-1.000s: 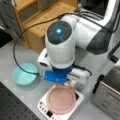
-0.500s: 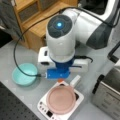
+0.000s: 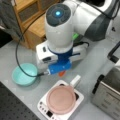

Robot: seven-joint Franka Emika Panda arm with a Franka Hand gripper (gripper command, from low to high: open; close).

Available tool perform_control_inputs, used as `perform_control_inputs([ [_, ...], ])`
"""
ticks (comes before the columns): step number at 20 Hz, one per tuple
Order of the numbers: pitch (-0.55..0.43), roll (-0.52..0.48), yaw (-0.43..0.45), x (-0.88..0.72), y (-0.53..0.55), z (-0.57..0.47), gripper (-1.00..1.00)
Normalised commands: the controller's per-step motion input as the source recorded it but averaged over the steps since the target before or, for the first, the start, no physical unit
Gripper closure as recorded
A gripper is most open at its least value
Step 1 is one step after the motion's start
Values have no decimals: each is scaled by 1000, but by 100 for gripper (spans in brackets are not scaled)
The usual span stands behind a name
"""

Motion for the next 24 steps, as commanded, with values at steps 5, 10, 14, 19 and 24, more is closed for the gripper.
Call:
perform_control_inputs([
  [5,-76,195,242,-622,-174,-19,100],
  [10,-82,213,202,-620,-162,17,100],
  [14,-121,220,169,-601,-161,49,100],
  [19,-171,216,267,-483,-188,-12,100],
  [24,-236,196,311,-312,-198,-81,100],
])
